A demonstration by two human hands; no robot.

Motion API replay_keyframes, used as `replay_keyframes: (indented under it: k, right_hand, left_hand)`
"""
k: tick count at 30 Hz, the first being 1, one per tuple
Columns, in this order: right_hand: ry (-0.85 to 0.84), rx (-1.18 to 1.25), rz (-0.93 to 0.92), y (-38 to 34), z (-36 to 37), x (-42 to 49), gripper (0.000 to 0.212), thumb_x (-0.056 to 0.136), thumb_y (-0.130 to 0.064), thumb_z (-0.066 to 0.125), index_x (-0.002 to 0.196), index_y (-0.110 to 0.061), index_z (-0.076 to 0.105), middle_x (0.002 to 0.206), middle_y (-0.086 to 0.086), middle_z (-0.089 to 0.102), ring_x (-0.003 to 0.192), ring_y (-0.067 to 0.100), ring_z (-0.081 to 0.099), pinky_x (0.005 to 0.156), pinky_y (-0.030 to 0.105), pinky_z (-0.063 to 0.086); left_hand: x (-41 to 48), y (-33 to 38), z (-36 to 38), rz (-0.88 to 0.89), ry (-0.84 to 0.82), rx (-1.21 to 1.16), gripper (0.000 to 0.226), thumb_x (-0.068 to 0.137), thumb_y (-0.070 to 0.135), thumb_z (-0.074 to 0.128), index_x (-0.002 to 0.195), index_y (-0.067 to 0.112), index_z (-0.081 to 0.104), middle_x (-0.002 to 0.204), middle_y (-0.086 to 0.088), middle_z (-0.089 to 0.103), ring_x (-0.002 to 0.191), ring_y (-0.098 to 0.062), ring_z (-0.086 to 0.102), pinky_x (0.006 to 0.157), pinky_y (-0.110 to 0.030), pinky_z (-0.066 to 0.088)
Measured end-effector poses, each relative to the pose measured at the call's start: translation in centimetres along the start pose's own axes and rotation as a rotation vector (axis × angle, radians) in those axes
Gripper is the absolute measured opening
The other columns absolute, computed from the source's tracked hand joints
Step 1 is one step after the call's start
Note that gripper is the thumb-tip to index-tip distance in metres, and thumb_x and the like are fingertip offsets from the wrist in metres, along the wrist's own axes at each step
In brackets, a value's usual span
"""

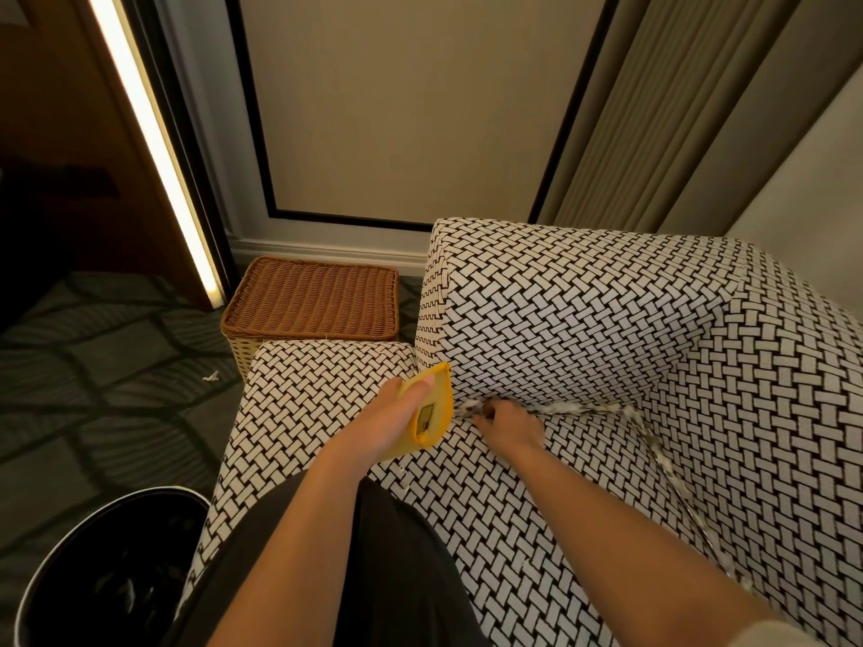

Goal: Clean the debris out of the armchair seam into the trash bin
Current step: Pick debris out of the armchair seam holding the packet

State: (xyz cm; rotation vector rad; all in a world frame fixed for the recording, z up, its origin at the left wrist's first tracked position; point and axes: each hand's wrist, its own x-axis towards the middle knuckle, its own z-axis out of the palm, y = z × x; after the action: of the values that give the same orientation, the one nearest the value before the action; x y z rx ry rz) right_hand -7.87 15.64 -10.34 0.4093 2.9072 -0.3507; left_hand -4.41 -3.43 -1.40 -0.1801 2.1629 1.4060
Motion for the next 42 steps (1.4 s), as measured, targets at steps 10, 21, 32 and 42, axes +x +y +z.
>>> replay_keyframes:
  k: [10, 21, 32, 42]
  right_hand:
    - [-0.111, -0.058, -0.050, 0.0, -0.8, 0.0, 0.036, 0.096, -0.041, 0.040, 0.124, -0.023, 0.055, 0.121, 0.006, 0.052, 0.106, 0.024, 0.056, 0.086, 0.035, 0.047]
    - [0.243, 0.234, -0.136, 1.0, 1.9, -3.1, 0.024, 0.094, -0.032, 0.052, 0.111, -0.026, 0.067, 0.097, -0.005, 0.068, 0.074, 0.007, 0.056, 0.057, 0.019, 0.038]
    - [0.185, 1.142, -0.251, -2.9, -3.8, -9.1, 0.020, 0.091, -0.017, 0.057, 0.074, -0.010, 0.064, 0.055, -0.009, 0.046, 0.048, -0.001, 0.036, 0.048, 0.011, 0.033]
    - [0.299, 1.008, -0.248, -4.0, -3.6, -8.8, 0.018, 0.095, -0.014, 0.047, 0.104, -0.018, 0.062, 0.071, -0.009, 0.055, 0.054, 0.001, 0.042, 0.049, 0.012, 0.038]
  left_hand:
    - [-0.2, 0.1, 0.0, 0.009, 0.021, 0.025, 0.068, 0.089, 0.062, 0.030, 0.146, 0.028, 0.014, 0.145, -0.004, 0.031, 0.127, -0.025, 0.034, 0.097, -0.039, 0.029]
    - [-0.4, 0.2, 0.0, 0.002, 0.020, 0.014, 0.070, 0.089, 0.062, 0.032, 0.146, 0.026, 0.014, 0.145, -0.004, 0.030, 0.128, -0.025, 0.032, 0.088, -0.033, 0.025]
    - [-0.2, 0.0, 0.0, 0.020, -0.011, -0.011, 0.067, 0.086, 0.068, 0.030, 0.139, 0.027, 0.027, 0.129, -0.002, 0.043, 0.114, -0.021, 0.042, 0.091, -0.037, 0.032]
    - [-0.4, 0.3, 0.1, 0.036, -0.022, 0.014, 0.069, 0.087, 0.066, 0.025, 0.141, 0.024, 0.025, 0.133, -0.004, 0.040, 0.112, -0.019, 0.040, 0.092, -0.036, 0.032]
